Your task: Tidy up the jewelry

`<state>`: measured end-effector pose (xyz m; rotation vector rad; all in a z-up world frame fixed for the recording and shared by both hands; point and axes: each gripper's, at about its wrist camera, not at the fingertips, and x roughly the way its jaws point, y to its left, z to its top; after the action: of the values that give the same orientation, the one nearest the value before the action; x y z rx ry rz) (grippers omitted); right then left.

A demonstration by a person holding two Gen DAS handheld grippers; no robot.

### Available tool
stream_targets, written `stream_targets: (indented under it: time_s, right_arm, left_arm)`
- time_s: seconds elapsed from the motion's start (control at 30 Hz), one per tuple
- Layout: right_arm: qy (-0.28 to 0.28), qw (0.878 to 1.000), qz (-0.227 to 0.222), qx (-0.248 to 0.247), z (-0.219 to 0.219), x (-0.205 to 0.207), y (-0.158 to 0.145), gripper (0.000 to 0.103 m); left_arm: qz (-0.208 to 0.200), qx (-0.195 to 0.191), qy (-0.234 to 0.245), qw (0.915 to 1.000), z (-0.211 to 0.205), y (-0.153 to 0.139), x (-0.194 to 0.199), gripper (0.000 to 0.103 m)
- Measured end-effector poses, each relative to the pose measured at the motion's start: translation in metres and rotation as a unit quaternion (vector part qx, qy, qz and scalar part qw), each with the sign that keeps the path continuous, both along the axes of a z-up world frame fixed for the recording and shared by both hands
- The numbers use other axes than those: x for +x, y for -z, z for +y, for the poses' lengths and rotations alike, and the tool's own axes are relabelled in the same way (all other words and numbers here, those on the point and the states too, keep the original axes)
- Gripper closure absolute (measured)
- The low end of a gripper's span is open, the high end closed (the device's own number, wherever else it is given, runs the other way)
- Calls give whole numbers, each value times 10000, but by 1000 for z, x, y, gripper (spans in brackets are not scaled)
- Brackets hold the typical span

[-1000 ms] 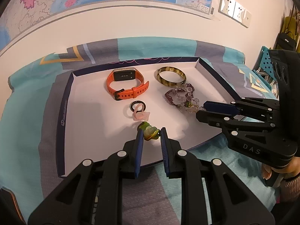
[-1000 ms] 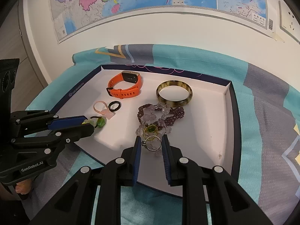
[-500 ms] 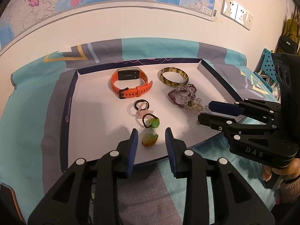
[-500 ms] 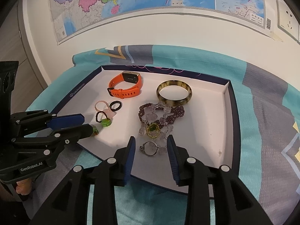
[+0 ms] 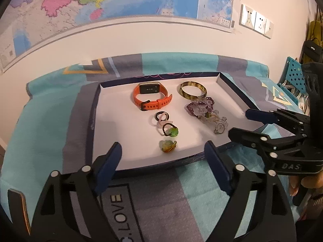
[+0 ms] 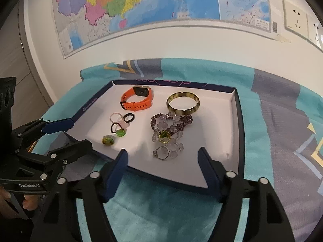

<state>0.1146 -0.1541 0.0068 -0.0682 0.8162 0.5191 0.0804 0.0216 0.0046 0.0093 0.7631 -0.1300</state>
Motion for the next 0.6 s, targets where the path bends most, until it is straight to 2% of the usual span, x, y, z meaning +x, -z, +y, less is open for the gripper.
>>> stream_targets:
  time_s: [0.07, 0.17, 0.23, 0.4, 0.6]
  right_arm:
    - [34, 10000, -24, 26, -2, -5, -1, 24]
    - [78, 9999, -126, 41, -5, -13, -4, 18]
    - [141, 9997, -202, -3, -6, -19, -5, 8]
    - [135, 9990, -395, -145, -5, -37, -6, 7]
    - [182, 9990, -394, -108, -7, -50, -5, 7]
  left_arm:
    - [-69, 1, -70, 10000, 2, -2, -6, 5]
    - [-188, 84, -182, 9996, 5, -6, -14, 6]
    - [-245, 140, -275, 9992, 6, -7, -18, 6]
    - [-338, 273, -408, 9982, 5, -9, -31, 6]
    - [-306, 233, -467, 9982, 3, -9, -42, 6]
